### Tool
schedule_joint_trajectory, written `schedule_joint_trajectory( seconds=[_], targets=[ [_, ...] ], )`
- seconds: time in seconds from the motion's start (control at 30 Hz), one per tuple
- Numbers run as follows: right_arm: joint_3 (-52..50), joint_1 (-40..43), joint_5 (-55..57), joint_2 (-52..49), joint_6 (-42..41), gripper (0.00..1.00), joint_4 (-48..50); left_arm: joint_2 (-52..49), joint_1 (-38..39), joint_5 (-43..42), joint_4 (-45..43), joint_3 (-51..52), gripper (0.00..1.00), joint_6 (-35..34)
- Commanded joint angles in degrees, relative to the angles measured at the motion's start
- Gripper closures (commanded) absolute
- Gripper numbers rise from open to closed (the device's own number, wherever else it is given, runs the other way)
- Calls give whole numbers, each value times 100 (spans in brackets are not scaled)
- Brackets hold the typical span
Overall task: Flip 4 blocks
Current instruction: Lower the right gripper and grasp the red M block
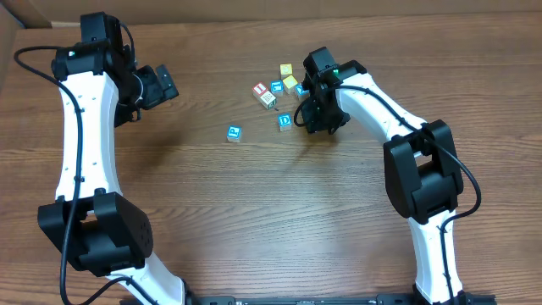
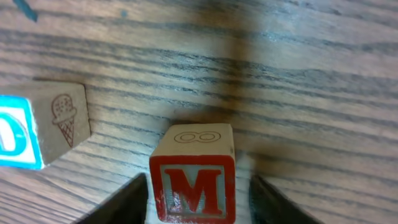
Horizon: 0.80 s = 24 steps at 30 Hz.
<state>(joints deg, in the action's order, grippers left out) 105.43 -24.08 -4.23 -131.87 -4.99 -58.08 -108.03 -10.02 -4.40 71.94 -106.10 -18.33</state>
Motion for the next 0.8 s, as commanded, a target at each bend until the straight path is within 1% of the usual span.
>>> schedule_joint_trajectory(
  seconds=[0.0,0.1,0.17,0.27,0.33,0.43,0.57,0.7,0.77],
  targets=[
    [103,7,31,105,-17,37,66,-44,-4,35,24,11,0,-101],
    [103,7,31,83,-17,37,219,-44,-4,31,31,11,0,-101],
    [103,9,31,68,-20,40,323,-44,-4,31,72,11,0,-101],
    [103,2,28,61,-22,57,358,-44,-2,31,136,11,0,-101],
    [103,2,28,61,-22,65,341,-44,-2,31,140,11,0,-101],
    [105,2,28,61,-22,68,319,-44,-2,31,140,11,0,-103],
    [175,2,28,280,-22,68,85,-44,-2,31,153,11,0,-103],
    [337,2,-109,892,-330,73,-476,-44,-2,33,153,11,0,-101],
    [341,2,-219,1311,-629,74,-861,-44,-2,33,155,11,0,-101]
  ],
)
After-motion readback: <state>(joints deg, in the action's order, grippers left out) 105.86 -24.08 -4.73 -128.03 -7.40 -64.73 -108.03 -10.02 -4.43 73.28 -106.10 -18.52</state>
